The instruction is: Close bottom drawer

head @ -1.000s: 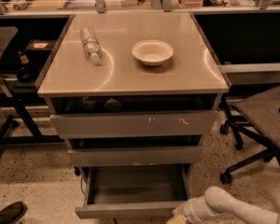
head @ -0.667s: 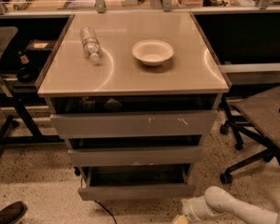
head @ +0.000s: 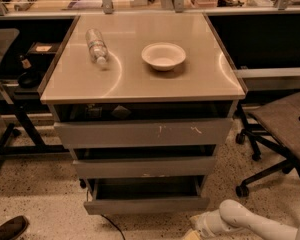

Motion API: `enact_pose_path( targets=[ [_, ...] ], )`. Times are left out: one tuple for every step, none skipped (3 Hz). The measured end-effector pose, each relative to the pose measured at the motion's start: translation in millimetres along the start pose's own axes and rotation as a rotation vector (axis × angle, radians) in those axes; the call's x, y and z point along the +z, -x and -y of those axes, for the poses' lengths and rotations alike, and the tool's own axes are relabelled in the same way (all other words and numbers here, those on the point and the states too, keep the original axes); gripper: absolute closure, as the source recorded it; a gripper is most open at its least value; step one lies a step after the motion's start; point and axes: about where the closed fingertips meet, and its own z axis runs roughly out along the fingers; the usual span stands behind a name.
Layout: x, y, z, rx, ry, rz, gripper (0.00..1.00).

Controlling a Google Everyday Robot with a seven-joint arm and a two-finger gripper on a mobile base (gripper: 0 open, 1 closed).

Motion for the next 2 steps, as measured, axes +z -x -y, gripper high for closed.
enact_pose_path(
  targets=[
    [0.0, 0.0, 0.0, 0.000, 0.000, 0.000, 0.42],
    [0.0, 0.0, 0.0, 0.000, 0.000, 0.000, 0.65]
  ],
)
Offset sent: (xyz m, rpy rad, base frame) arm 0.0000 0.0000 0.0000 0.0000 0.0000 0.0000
